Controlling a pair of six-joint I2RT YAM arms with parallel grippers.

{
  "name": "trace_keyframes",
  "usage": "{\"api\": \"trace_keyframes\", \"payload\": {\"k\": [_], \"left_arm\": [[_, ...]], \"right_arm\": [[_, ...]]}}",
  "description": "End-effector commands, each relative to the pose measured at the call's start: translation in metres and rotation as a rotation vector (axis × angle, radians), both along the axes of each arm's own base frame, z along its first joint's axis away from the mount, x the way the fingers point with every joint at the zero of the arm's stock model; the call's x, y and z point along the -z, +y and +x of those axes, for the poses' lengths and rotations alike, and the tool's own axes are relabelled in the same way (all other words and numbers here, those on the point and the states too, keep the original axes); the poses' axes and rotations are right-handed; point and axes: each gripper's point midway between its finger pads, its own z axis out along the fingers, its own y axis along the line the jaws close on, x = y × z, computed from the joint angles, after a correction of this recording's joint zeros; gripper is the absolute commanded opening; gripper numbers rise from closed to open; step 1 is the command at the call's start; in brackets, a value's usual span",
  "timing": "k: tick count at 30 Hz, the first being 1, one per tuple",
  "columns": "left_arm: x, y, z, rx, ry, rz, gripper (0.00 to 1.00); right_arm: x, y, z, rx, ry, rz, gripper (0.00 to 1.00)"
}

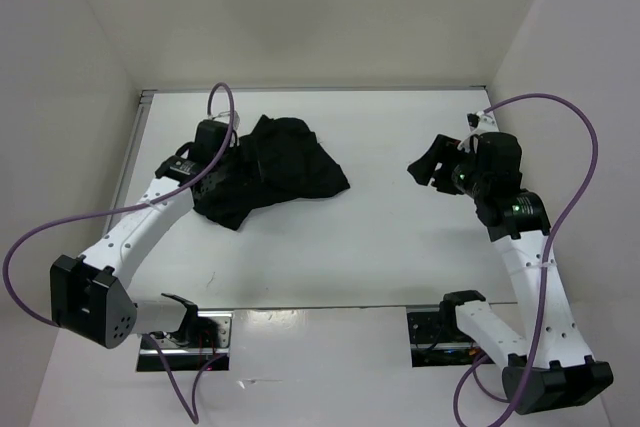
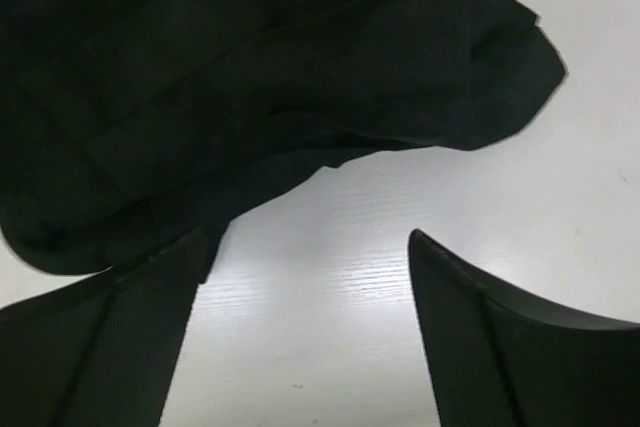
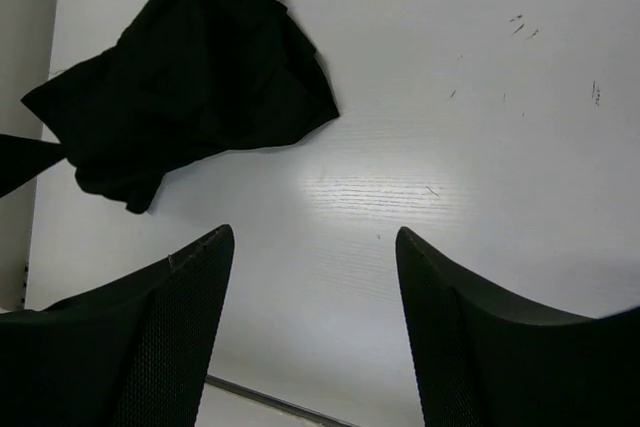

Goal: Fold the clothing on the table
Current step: Grab the skirt from the pile

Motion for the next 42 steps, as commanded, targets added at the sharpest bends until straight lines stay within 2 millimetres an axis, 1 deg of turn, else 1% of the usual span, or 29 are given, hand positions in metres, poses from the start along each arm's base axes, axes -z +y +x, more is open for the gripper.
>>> {"api": "trace_keyframes", "payload": {"k": [1,2,3,6,8,9,11,14,15,16,17,18,20,22,23,24,25,27,28,30,31,32,34,35,36,38,39,41,42], "left_arm": [[-0.01,0.031,0.004,-0.111,-0.044,0.12,0.92],[-0.011,0.037,0.006,-0.164,-0.05,0.122,0.92],[-0.006,0.053,0.009,-0.265,-0.049,0.152,0.93],[-0.008,0.077,0.015,-0.406,-0.087,0.157,0.93],[-0.008,0.085,0.019,-0.464,-0.1,0.128,0.93],[-0.004,0.094,0.018,-0.5,-0.091,0.133,0.93],[0.005,0.103,0.023,-0.533,-0.073,0.145,0.93],[0.03,0.123,0.027,-0.594,-0.008,0.209,0.92],[0.045,0.127,0.03,-0.6,0.027,0.226,0.92],[0.048,0.134,0.034,-0.621,0.04,0.231,0.88],[0.048,0.13,0.042,-0.603,0.039,0.221,0.85],[0.061,0.132,0.046,-0.604,0.077,0.228,0.82],[0.075,0.127,0.055,-0.582,0.105,0.229,0.74],[0.079,0.125,0.063,-0.576,0.108,0.223,0.7],[0.087,0.123,0.063,-0.567,0.13,0.223,0.66],[0.086,0.123,0.066,-0.568,0.119,0.218,0.47],[0.083,0.12,0.069,-0.56,0.113,0.203,0.38],[0.075,0.109,0.076,-0.527,0.085,0.143,0.22],[0.065,0.105,0.081,-0.491,0.057,0.134,0.09],[0.036,0.073,0.087,-0.35,-0.018,0.071,0.02],[0.026,0.06,0.087,-0.262,-0.047,0.072,0.02],[-0.005,0.033,0.089,-0.146,-0.116,-0.015,0.0],[-0.028,0.003,0.081,-0.001,-0.159,-0.092,0.0],[-0.038,-0.023,0.073,0.11,-0.153,-0.172,0.0],[-0.05,-0.04,0.066,0.19,-0.17,-0.203,0.0],[-0.056,-0.064,0.05,0.305,-0.148,-0.263,0.0],[-0.054,-0.09,0.03,0.444,-0.104,-0.327,0.0],[-0.049,-0.118,0.003,0.647,-0.019,-0.397,0.03],[-0.051,-0.14,-0.023,0.786,0.036,-0.468,0.05]], "right_arm": [[-0.009,0.004,0.01,-0.008,-0.056,0.026,0.71],[-0.005,0.004,0.01,-0.008,-0.047,0.025,0.71],[-0.005,0.004,0.01,-0.008,-0.047,0.025,0.71],[-0.005,0.004,0.01,-0.012,-0.051,0.016,0.72],[-0.003,0.003,0.009,-0.017,-0.045,0.006,0.72],[-0.006,0.003,0.007,-0.017,-0.055,0.007,0.72],[-0.008,0.002,0.005,-0.022,-0.068,-0.001,0.72],[-0.009,0.001,0.0,-0.026,-0.072,-0.008,0.72],[-0.009,0.001,0.0,-0.026,-0.072,-0.008,0.72],[-0.012,0.001,-0.001,-0.031,-0.077,-0.017,0.72],[-0.016,-0.002,0.0,-0.022,-0.086,-0.017,0.72],[-0.015,-0.002,0.0,-0.026,-0.09,-0.026,0.72],[-0.018,-0.002,-0.001,-0.031,-0.095,-0.035,0.72],[-0.023,-0.002,-0.001,-0.031,-0.107,-0.034,0.72],[-0.023,-0.002,-0.001,-0.031,-0.107,-0.034,0.72],[-0.026,-0.003,-0.003,-0.034,-0.12,-0.041,0.72],[-0.026,-0.003,-0.003,-0.034,-0.12,-0.041,0.72],[-0.026,-0.003,-0.003,-0.034,-0.12,-0.041,0.72],[-0.026,-0.003,-0.003,-0.034,-0.12,-0.041,0.72],[-0.026,-0.001,-0.004,-0.044,-0.12,-0.036,0.72],[-0.029,0.0,-0.003,-0.052,-0.134,-0.031,0.72],[-0.026,0.001,-0.001,-0.052,-0.123,-0.032,0.72],[-0.027,0.005,0.001,-0.069,-0.121,-0.014,0.72],[-0.026,0.005,0.004,-0.069,-0.12,-0.014,0.72],[-0.019,0.007,0.006,-0.079,-0.097,-0.01,0.72],[-0.018,0.009,0.009,-0.088,-0.095,-0.005,0.72],[-0.017,0.011,0.012,-0.096,-0.093,-0.001,0.72],[-0.015,0.013,0.015,-0.104,-0.089,0.003,0.72],[-0.013,0.013,0.016,-0.105,-0.078,0.002,0.72]]}}
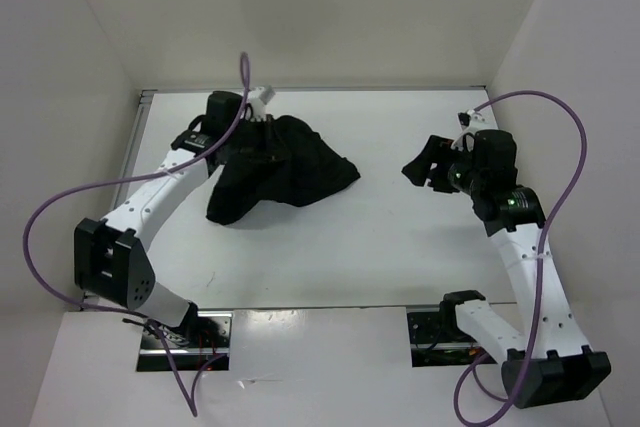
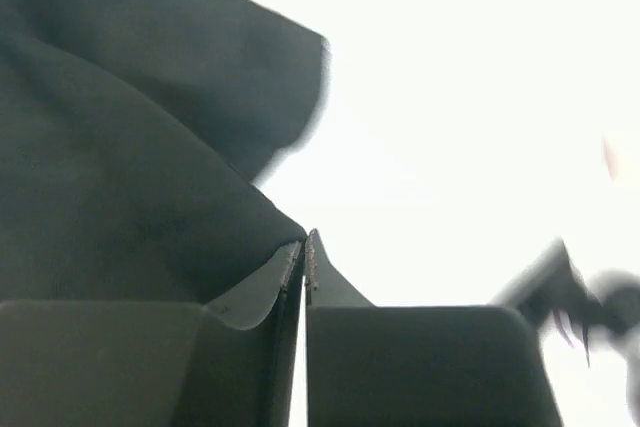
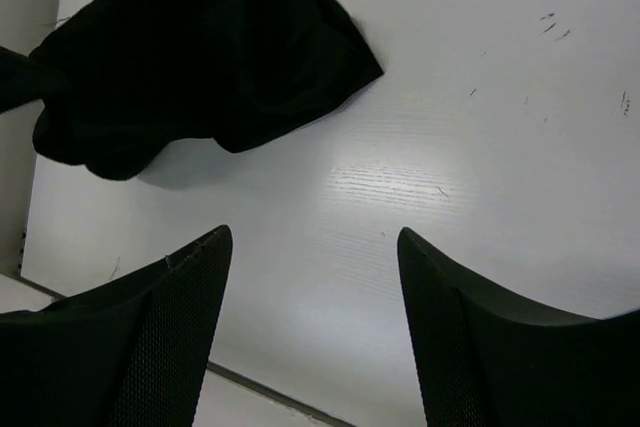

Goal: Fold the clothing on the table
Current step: Flatten the skirt out

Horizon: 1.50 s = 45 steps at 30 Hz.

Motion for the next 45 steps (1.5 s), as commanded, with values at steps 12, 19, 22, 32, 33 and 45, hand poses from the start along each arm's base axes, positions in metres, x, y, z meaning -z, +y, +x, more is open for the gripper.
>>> {"api": "trace_keyframes", "payload": {"k": [12,19,22,32,33,45], "left_arm": [[-0.072,-0.08,-0.111,0.669,0.002,-0.225,0.68],[-0.047,-0.02,-0.029,0.141,0.019,-0.021,0.5],[-0.003,0.037,0.012,-0.153,0.14,0.045,0.21],[0.015,0.114,0.033,-0.41,0.155,-0.017,0.12],[0.025,0.122,0.031,-0.434,0.175,-0.006,0.12],[0.044,0.135,0.013,-0.44,0.219,-0.008,0.13]], "right_arm": [[0.029,0.045,0.045,-0.162,0.128,0.081,0.67],[0.044,0.105,0.059,-0.296,0.162,-0.098,0.67],[0.066,0.146,0.056,-0.372,0.202,-0.159,0.64],[0.105,0.259,0.06,-0.478,0.22,-0.292,0.56],[0.101,0.263,0.064,-0.477,0.214,-0.289,0.55],[0.148,0.256,0.086,-0.261,0.311,-0.444,0.46]]}}
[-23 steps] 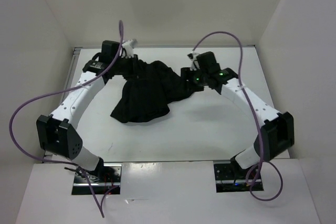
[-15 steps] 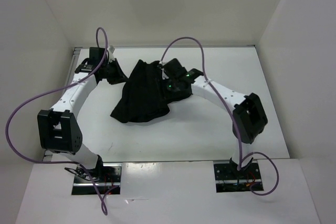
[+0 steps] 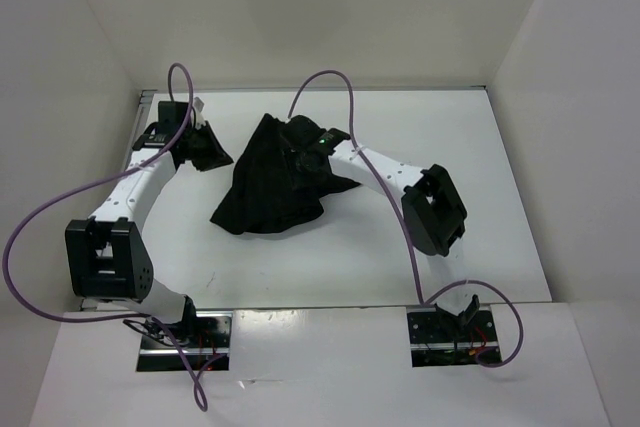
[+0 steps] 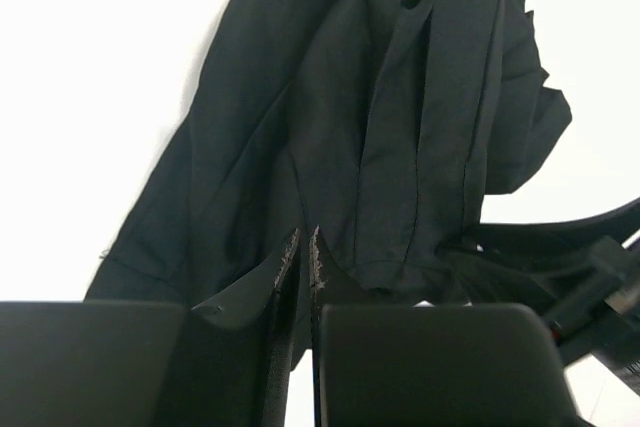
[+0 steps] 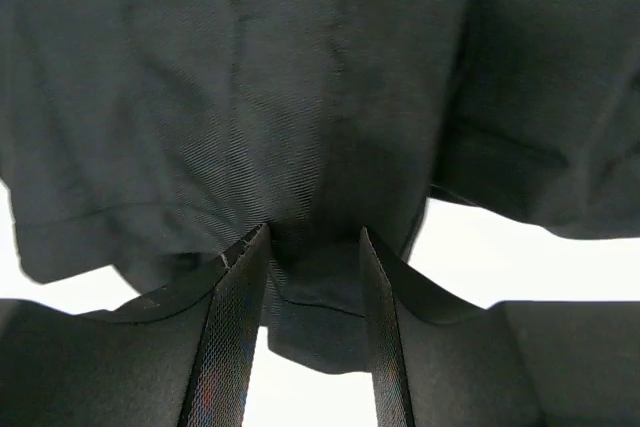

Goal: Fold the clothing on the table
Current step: Flatten the skirt out

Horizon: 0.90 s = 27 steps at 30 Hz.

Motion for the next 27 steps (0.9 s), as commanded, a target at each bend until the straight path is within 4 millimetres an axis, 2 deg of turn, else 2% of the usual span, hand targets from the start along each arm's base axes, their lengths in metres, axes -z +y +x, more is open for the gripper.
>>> {"api": "trace_keyframes", "payload": {"k": [1,2,5,9,12,13,14,15,17,18,20,21,23,24,25,26,27], "left_arm": [[-0.016,0.0,0.0,0.003,-0.057,-0.015,0.13],[-0.016,0.003,0.0,-0.006,-0.057,-0.014,0.13],[-0.012,0.003,-0.001,-0.006,-0.048,-0.015,0.13],[-0.009,0.004,-0.003,0.0,-0.041,-0.009,0.13],[-0.006,0.003,-0.004,0.0,-0.04,-0.009,0.13],[-0.006,0.007,-0.003,-0.009,-0.04,-0.009,0.13],[-0.002,0.007,-0.005,-0.009,-0.031,-0.009,0.13],[-0.003,0.005,-0.006,-0.003,-0.031,-0.016,0.13],[0.0,0.005,-0.006,-0.003,-0.029,-0.016,0.13],[0.002,0.005,-0.006,-0.003,-0.031,-0.016,0.13],[0.005,0.005,-0.006,-0.009,-0.028,-0.022,0.13],[0.005,0.009,-0.006,-0.018,-0.028,-0.021,0.13],[0.012,0.009,-0.007,-0.018,-0.01,-0.022,0.13],[0.01,0.009,-0.005,-0.018,-0.019,-0.022,0.13],[0.01,0.009,-0.005,-0.018,-0.019,-0.022,0.13],[0.014,0.012,-0.007,-0.034,-0.007,-0.028,0.13],[0.014,0.012,-0.007,-0.034,-0.007,-0.028,0.13]], "right_arm": [[-0.013,-0.007,0.013,0.094,-0.067,-0.061,0.46],[-0.016,-0.003,0.012,0.098,-0.076,-0.055,0.46],[-0.007,-0.002,0.012,0.106,-0.06,-0.065,0.45],[0.005,0.01,0.001,0.06,-0.006,-0.036,0.37],[0.008,0.014,-0.002,0.056,0.011,-0.018,0.16],[0.009,0.012,-0.004,0.056,0.017,-0.025,0.05],[-0.001,0.012,0.0,0.062,-0.006,-0.015,0.0],[-0.013,0.01,0.0,0.067,-0.023,-0.007,0.0],[-0.045,0.018,0.003,0.056,-0.083,0.041,0.0],[-0.077,0.026,0.004,0.021,-0.121,0.105,0.0],[-0.114,0.038,0.002,-0.034,-0.163,0.194,0.0],[-0.151,0.043,-0.004,-0.072,-0.201,0.275,0.0],[-0.195,0.046,-0.007,-0.102,-0.286,0.374,0.0],[-0.213,0.043,-0.009,-0.103,-0.318,0.407,0.0],[-0.241,0.032,-0.016,-0.094,-0.35,0.464,0.0],[-0.255,0.02,-0.011,-0.07,-0.372,0.496,0.0],[-0.26,0.012,-0.011,-0.058,-0.381,0.517,0.0]]}}
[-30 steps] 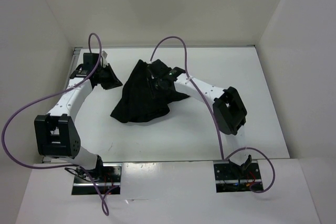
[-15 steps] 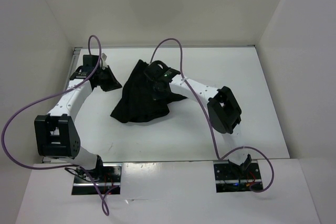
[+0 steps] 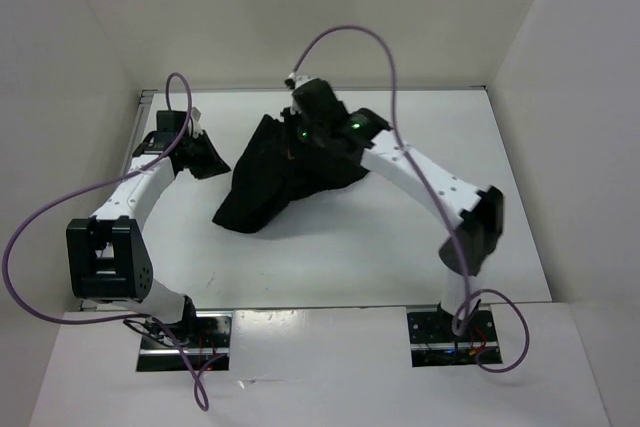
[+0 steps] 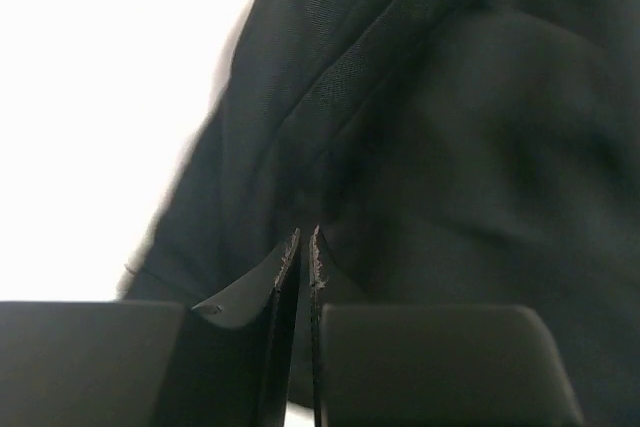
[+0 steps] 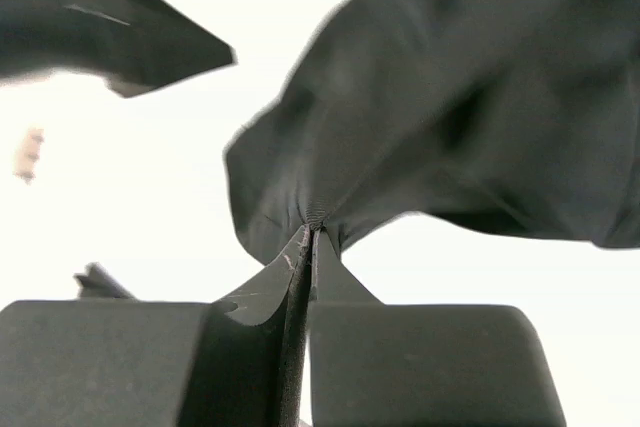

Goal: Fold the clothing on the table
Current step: Flatten the skirt out

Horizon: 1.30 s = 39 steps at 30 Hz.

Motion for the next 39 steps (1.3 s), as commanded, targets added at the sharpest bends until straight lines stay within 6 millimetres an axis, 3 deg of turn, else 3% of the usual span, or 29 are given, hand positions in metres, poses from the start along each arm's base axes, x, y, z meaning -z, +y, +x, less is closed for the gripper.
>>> {"api": "trace_keyframes", "payload": {"k": [1,3,4,5,6,7,8,9,14,15,17,19,20,23,24,27,28,30,32,39], "left_arm": [[-0.008,0.002,0.001,-0.013,-0.041,-0.019,0.13],[-0.006,0.002,0.004,-0.02,-0.04,-0.024,0.13],[-0.002,0.0,0.0,-0.014,-0.028,-0.032,0.13],[0.003,-0.002,0.0,-0.006,-0.019,-0.042,0.13],[0.003,-0.002,0.0,-0.006,-0.018,-0.042,0.13],[0.002,-0.004,-0.001,0.002,-0.019,-0.051,0.13],[0.008,-0.005,-0.003,0.008,-0.001,-0.06,0.13],[0.012,-0.007,-0.007,0.014,0.01,-0.068,0.13],[0.014,-0.029,-0.015,0.121,0.001,-0.153,0.21],[0.01,-0.043,-0.02,0.18,-0.003,-0.185,0.23],[0.02,-0.052,-0.025,0.213,0.032,-0.192,0.26],[0.027,-0.057,-0.029,0.225,0.055,-0.194,0.26],[0.024,-0.064,-0.03,0.251,0.043,-0.211,0.26],[0.03,-0.081,-0.035,0.32,0.065,-0.254,0.29],[0.027,-0.102,-0.045,0.413,0.066,-0.307,0.31],[0.036,-0.136,-0.057,0.574,0.103,-0.357,0.37],[0.046,-0.154,-0.07,0.636,0.161,-0.363,0.42],[0.054,-0.171,-0.077,0.686,0.177,-0.319,0.46],[0.061,-0.177,-0.081,0.699,0.19,-0.286,0.56],[0.075,-0.204,-0.079,0.648,0.208,-0.197,0.59]], "right_arm": [[-0.141,-0.031,-0.011,0.012,-0.229,0.29,0.0],[-0.147,-0.061,0.0,0.081,-0.25,0.308,0.0],[-0.126,-0.074,0.003,0.101,-0.214,0.278,0.0],[-0.126,-0.09,0.004,0.136,-0.204,0.292,0.0],[-0.112,-0.118,0.015,0.197,-0.18,0.267,0.0],[-0.077,-0.136,0.014,0.245,-0.105,0.217,0.0],[-0.063,-0.151,0.014,0.279,-0.077,0.193,0.0],[-0.04,-0.18,0.013,0.355,-0.035,0.157,0.0],[0.025,-0.259,-0.016,0.615,0.123,-0.056,0.0],[0.033,-0.277,-0.019,0.713,0.133,-0.113,0.0],[0.048,-0.3,-0.038,0.84,0.205,-0.209,0.0],[0.052,-0.328,-0.043,0.969,0.191,-0.304,0.0],[0.053,-0.335,-0.049,1.002,0.197,-0.334,0.02],[0.046,-0.343,-0.04,1.055,0.161,-0.328,0.01],[0.045,-0.342,-0.038,1.056,0.153,-0.32,0.0],[0.041,-0.341,-0.029,1.055,0.125,-0.309,0.0],[0.044,-0.342,-0.025,1.052,0.13,-0.334,0.0],[0.047,-0.34,-0.019,1.051,0.132,-0.337,0.0],[0.053,-0.339,-0.018,1.042,0.146,-0.36,0.0],[0.052,-0.335,-0.013,1.02,0.136,-0.339,0.0]]}}
